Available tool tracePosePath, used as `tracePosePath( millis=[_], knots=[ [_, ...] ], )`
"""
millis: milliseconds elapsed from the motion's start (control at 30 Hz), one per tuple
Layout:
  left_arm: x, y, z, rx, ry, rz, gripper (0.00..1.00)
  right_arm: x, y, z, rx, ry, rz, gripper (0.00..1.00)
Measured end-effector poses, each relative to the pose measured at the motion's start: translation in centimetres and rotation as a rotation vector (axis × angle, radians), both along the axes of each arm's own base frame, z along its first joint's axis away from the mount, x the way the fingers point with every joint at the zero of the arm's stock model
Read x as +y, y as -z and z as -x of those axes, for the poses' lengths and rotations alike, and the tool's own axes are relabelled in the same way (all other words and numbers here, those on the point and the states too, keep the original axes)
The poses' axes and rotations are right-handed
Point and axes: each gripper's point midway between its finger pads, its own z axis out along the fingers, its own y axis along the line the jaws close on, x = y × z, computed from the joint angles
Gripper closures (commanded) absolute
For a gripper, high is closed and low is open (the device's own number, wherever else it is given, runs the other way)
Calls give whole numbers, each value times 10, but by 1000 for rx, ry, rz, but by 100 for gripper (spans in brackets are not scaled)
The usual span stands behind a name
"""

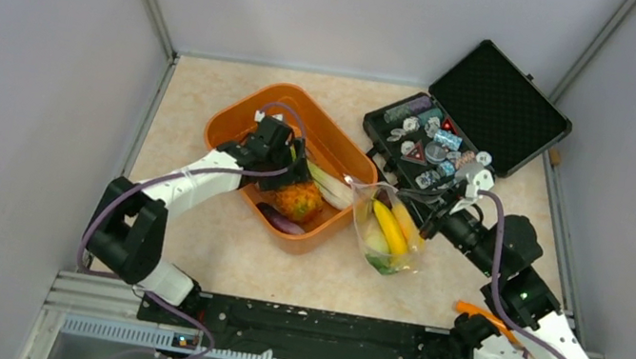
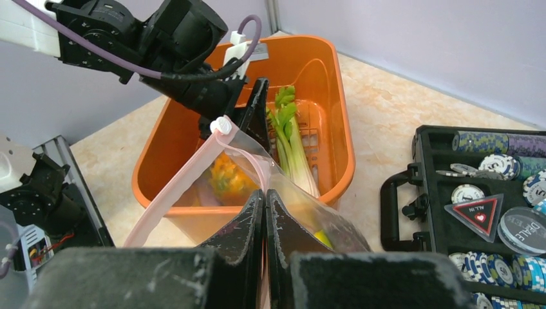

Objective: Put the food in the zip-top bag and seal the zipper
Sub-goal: Pick up the fake fruit from the bin, then place the fake fruit in the zipper food storage bag.

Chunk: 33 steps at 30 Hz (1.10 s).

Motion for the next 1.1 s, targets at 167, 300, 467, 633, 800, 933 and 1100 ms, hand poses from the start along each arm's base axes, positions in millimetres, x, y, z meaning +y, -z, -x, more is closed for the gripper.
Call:
tracePosePath(
  millis=[167,300,467,633,800,933,1100],
  knots=[
    [7,-8,4,-35,-4,-11,89,1,1,0,8,0,-19,100],
    [11,-25,6,-90,-5,-3,95,2,3,-1,19,3,-26,100],
    [11,-61,5,-196,-2,43,95,1,3,-2,29,14,-38,100],
    [13,-122,8,-385,8,123,97,-2,6,-6,57,42,-39,100],
    [13,-189,19,-589,42,221,99,-5,4,-19,136,116,-40,100],
    [5,-217,29,-683,89,269,98,-5,-5,-35,215,187,-69,100],
    [-14,-230,43,-742,189,282,99,0,2,-51,329,253,-114,100]
  ],
)
